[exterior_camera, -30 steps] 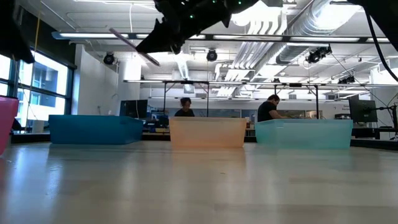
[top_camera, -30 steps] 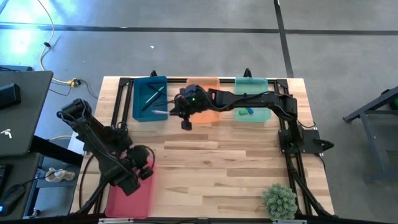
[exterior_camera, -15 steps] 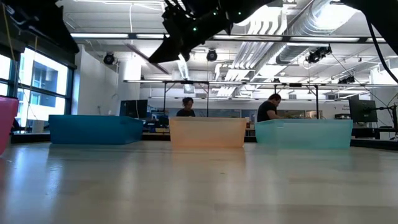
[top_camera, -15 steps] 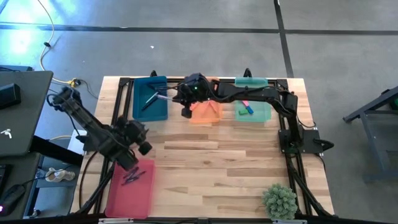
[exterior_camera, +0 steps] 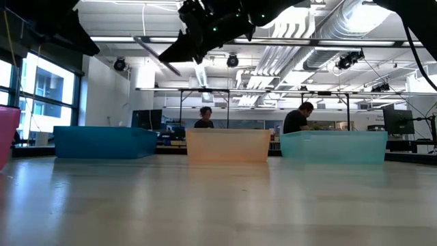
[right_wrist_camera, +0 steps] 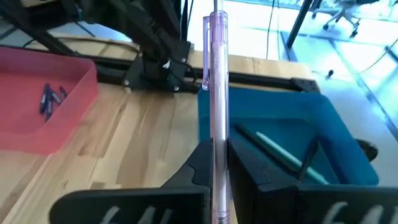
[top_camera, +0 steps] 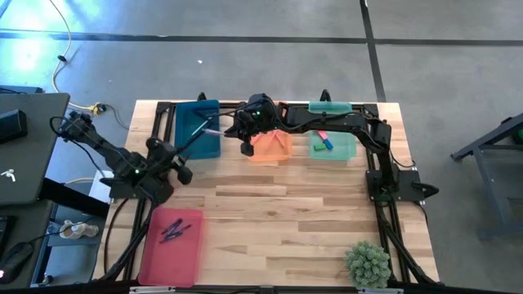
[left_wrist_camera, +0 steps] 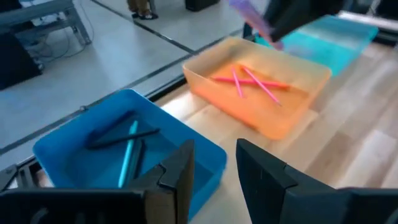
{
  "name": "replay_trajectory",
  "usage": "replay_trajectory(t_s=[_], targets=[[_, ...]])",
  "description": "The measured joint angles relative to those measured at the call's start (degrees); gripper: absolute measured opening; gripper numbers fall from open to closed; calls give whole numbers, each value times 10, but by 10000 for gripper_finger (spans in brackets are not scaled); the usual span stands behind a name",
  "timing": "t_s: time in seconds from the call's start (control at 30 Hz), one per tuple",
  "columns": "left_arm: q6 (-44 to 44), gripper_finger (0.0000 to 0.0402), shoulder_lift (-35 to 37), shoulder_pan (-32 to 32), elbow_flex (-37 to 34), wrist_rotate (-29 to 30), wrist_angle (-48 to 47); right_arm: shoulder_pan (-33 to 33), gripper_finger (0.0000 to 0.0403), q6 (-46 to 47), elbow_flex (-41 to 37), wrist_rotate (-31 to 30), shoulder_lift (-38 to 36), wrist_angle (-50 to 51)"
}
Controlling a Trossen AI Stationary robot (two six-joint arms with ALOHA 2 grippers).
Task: Sort crayons/erasers/pens/pencils in bins
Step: Put the purple pen into the blue bin
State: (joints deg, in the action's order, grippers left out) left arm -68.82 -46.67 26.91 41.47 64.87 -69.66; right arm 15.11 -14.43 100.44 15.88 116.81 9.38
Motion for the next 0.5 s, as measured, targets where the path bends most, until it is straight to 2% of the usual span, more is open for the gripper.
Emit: replay_trajectory(t_s=[0.37,0.5], targets=[[35,157,129,-50,-18,-40,11,-3,8,26,0,21,0,-62],[82,176,150,-50,-18,-42,67,-12,8,40,0,52,0,-94]])
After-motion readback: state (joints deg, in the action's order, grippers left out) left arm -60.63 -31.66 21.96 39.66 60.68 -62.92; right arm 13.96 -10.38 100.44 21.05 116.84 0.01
